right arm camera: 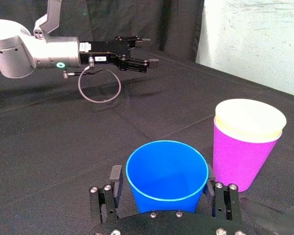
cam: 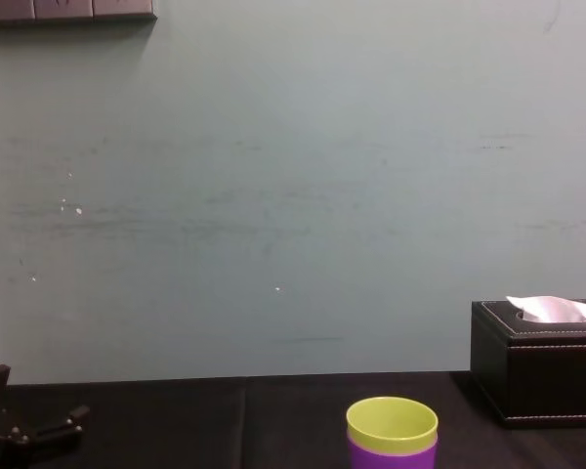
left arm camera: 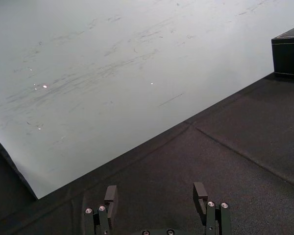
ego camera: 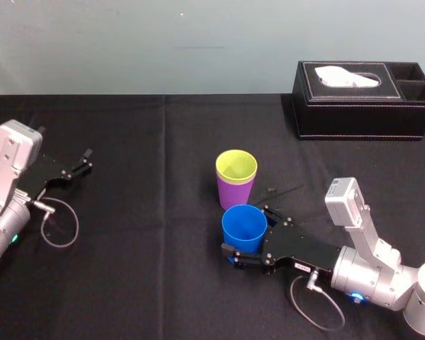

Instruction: Stack the three plastic cups sequentially using one hand.

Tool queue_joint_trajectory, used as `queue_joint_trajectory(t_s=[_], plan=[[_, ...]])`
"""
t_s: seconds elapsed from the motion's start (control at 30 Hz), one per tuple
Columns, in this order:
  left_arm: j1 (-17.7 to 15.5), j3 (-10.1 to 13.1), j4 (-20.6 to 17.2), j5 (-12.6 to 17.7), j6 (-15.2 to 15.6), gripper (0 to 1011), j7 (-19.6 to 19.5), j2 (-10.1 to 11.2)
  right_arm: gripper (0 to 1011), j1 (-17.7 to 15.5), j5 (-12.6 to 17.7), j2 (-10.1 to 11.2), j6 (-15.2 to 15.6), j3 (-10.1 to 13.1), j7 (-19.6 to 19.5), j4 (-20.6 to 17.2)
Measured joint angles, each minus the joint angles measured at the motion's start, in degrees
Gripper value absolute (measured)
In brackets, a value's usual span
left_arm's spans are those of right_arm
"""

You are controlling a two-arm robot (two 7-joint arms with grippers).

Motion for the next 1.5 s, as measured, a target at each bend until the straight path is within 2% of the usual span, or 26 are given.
queue_joint_trajectory(t_s=[0.13,0.23,0.4,0.73,0.93,1.23,1.5], plan=[[0.00,0.00,0.00,0.00,0.00,1012,0.00,0.00,915,-0.02,0.02,0.02,0.01,0.02,0.00,-0.01],[0.00,0.00,0.00,0.00,0.00,1011,0.00,0.00,820,-0.04,0.03,0.04,0.02,0.04,0.00,-0.04],[0.00,0.00,0.00,0.00,0.00,1011,0.00,0.00,758,-0.06,0.06,0.06,0.02,0.05,0.00,-0.06],[0.00,0.00,0.00,0.00,0.00,1011,0.00,0.00,735,-0.10,0.20,0.09,0.01,0.08,0.02,-0.14],[0.00,0.00,0.00,0.00,0.00,1011,0.00,0.00,735,-0.15,1.33,0.88,1.46,0.64,0.04,-2.24],[0.00,0.00,0.00,0.00,0.00,1011,0.00,0.00,734,0.44,2.66,3.26,5.97,1.33,-0.93,-7.95],[0.00,0.00,0.00,0.00,0.00,1011,0.00,0.00,735,2.15,4.18,4.52,9.82,1.42,-1.34,-11.03]])
